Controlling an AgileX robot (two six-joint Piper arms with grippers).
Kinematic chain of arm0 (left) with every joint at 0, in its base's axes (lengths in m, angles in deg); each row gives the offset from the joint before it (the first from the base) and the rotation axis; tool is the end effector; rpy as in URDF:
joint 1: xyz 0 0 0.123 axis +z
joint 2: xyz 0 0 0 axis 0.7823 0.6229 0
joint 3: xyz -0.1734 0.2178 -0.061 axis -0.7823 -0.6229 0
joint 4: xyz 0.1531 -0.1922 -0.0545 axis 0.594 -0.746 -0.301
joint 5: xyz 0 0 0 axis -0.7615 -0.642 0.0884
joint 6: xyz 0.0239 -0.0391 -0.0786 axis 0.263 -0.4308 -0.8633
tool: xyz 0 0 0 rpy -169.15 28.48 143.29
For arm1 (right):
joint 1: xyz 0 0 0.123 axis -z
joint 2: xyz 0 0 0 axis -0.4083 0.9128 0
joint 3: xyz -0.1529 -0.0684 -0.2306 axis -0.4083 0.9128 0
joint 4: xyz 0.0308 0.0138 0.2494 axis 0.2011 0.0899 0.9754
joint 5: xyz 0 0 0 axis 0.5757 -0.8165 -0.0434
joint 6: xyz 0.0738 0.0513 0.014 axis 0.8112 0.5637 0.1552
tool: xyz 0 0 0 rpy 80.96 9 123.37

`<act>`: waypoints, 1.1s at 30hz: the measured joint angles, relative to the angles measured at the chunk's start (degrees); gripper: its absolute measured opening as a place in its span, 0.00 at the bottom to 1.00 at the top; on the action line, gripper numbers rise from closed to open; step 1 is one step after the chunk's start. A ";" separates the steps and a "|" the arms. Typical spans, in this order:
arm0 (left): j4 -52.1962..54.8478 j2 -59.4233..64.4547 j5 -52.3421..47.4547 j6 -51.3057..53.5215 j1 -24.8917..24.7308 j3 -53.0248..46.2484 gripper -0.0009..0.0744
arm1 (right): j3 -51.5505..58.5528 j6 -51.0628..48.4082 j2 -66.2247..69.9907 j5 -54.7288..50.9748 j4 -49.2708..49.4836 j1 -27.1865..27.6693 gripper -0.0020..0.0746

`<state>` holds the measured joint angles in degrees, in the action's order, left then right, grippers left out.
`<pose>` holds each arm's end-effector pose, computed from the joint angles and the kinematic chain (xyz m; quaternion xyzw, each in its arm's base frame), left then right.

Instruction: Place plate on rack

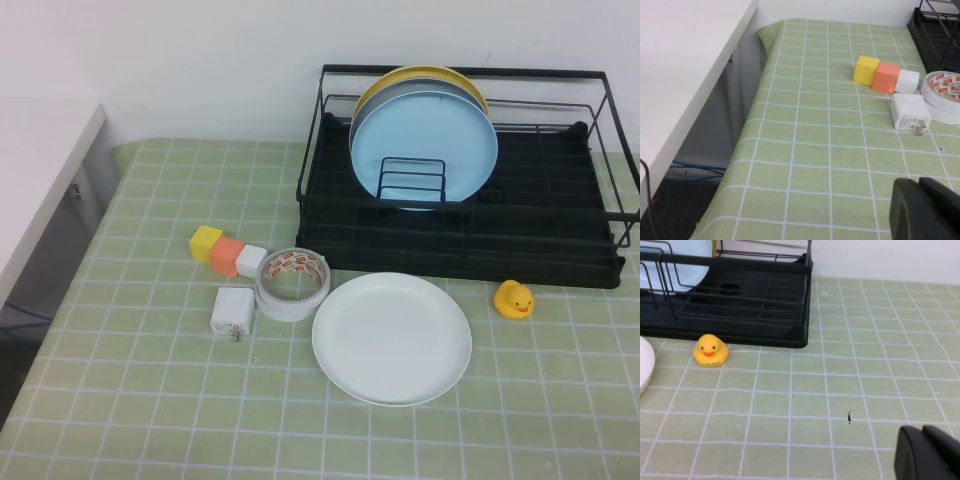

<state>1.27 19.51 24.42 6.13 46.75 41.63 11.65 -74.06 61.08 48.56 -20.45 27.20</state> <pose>0.0535 -0.0063 0.1793 -0.0072 0.7848 -0.0706 0.6156 0.0526 -0.0078 0.1759 0.0085 0.7945 -0.0603 0.6042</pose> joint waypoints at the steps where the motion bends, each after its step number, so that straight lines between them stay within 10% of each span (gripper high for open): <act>1: 0.00 0.00 0.00 0.00 0.00 0.00 0.01 | 0.00 0.00 0.00 0.00 0.00 0.00 0.03; 33: 0.80 0.00 0.00 0.14 0.00 0.00 0.01 | 0.00 0.00 0.00 0.00 -0.34 0.00 0.03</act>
<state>2.07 19.51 24.42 6.27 46.75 41.63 11.65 -74.06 61.08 48.56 -20.80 27.20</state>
